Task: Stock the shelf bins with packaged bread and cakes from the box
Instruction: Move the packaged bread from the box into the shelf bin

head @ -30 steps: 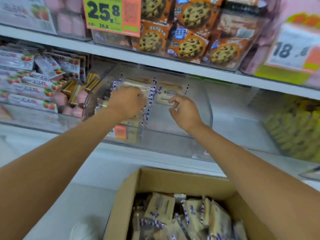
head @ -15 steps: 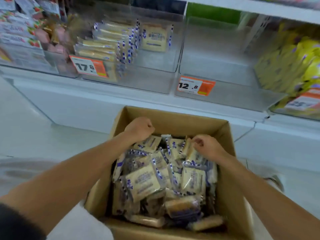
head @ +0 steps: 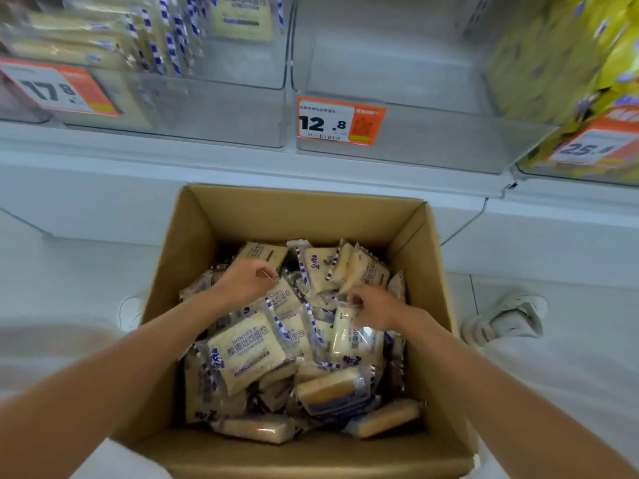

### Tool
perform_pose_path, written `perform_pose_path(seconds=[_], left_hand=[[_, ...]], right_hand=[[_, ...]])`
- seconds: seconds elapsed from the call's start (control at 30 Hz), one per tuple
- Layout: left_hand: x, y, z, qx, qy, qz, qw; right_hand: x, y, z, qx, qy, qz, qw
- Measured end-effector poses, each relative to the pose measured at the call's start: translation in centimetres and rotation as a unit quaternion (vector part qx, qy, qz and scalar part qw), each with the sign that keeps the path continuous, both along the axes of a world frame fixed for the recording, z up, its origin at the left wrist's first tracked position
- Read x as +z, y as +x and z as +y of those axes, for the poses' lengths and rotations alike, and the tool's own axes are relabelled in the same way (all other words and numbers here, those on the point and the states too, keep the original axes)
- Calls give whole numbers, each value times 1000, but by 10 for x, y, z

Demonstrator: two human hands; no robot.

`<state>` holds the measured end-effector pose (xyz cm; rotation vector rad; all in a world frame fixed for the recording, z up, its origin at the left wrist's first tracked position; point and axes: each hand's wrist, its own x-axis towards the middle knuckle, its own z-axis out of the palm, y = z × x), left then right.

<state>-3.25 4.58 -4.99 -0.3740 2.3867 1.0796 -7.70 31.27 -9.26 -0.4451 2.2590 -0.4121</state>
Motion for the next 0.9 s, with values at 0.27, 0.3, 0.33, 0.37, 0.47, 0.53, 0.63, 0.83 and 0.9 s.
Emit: perform_pose_path(seconds=[0.27, 0.3, 0.33, 0.37, 0.47, 0.53, 0.63, 0.83, 0.9], left_hand=[[15, 2, 4, 161, 332, -60, 927], [19, 3, 2, 157, 386, -78, 906], [25, 4, 0, 155, 407, -83, 896], [33, 6, -1, 162, 402, -81, 897], [43, 10, -18, 217, 329, -22, 919], [47, 13, -37, 251, 285, 36, 924], [52, 19, -57, 274, 255, 69, 925], [55, 26, -68, 267, 254, 85, 926], [57, 25, -71, 286, 248, 109, 919]], right_hand=[[69, -35, -41, -286, -284, -112, 908], [74, -34, -47, -290, -310, -151, 893], [75, -32, -52, -288, -328, -171, 884], [77, -29, -56, -289, -340, -181, 876], [67, -15, -65, -277, -354, -198, 871], [54, -4, -72, -229, -319, -220, 893], [29, 19, -93, -144, -218, -185, 947], [3, 36, -133, -64, -169, -113, 977], [22, 24, -124, -91, -211, -119, 966]])
